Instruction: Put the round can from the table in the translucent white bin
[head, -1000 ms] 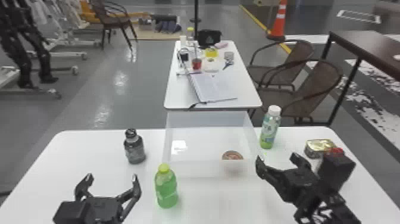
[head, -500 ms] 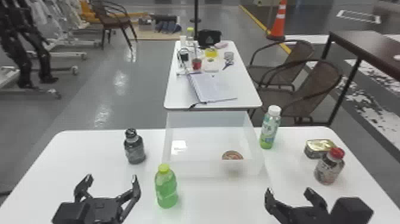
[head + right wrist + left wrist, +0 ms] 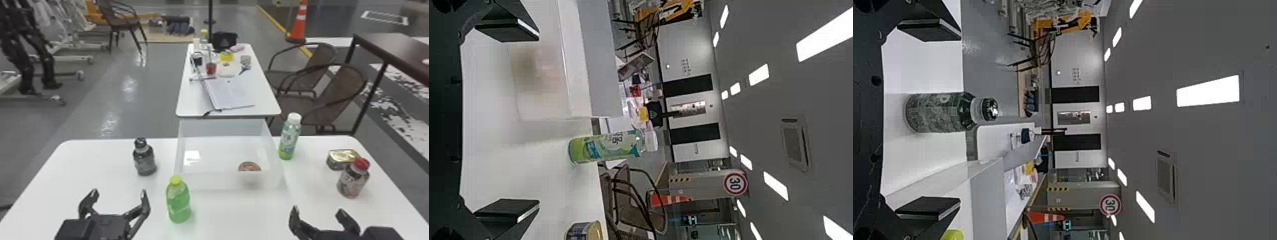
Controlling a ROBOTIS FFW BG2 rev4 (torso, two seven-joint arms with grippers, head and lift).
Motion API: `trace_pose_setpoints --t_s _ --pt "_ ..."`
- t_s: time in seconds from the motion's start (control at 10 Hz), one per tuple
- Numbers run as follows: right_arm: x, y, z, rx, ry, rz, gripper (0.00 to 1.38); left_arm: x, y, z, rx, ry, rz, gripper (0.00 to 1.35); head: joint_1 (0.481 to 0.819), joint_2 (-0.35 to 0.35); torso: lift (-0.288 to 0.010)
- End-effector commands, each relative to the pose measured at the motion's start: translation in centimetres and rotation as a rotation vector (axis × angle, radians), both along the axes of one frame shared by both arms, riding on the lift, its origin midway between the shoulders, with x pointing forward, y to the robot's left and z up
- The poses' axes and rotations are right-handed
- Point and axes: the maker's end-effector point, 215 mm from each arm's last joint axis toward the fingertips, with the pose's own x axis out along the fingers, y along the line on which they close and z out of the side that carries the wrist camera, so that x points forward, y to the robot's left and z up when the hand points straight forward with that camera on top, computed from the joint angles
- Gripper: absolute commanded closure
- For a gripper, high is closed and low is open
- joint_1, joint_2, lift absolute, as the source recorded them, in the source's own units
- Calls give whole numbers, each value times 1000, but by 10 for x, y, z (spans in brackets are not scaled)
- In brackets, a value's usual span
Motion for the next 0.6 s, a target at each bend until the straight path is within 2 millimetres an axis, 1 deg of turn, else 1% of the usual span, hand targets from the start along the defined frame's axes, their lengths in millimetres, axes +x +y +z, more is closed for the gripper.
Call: trace_pose_setpoints --t_s 0.0,0.1,0.3,0.5 --pt "0 0 2 -20 -10 1 116 0 -1 0 -2 0 0 131 549 0 -100" --pt "0 -1 6 -25 -32 -2 116 1 -2 0 -3 0 -1 131 549 0 -100" --pt "-1 0 4 -1 -29 6 116 1 -2 -1 -4 5 -1 131 549 0 -100" --pt "-1 0 6 -1 -44 6 116 3 -6 -1 -6 8 -7 131 549 0 -100"
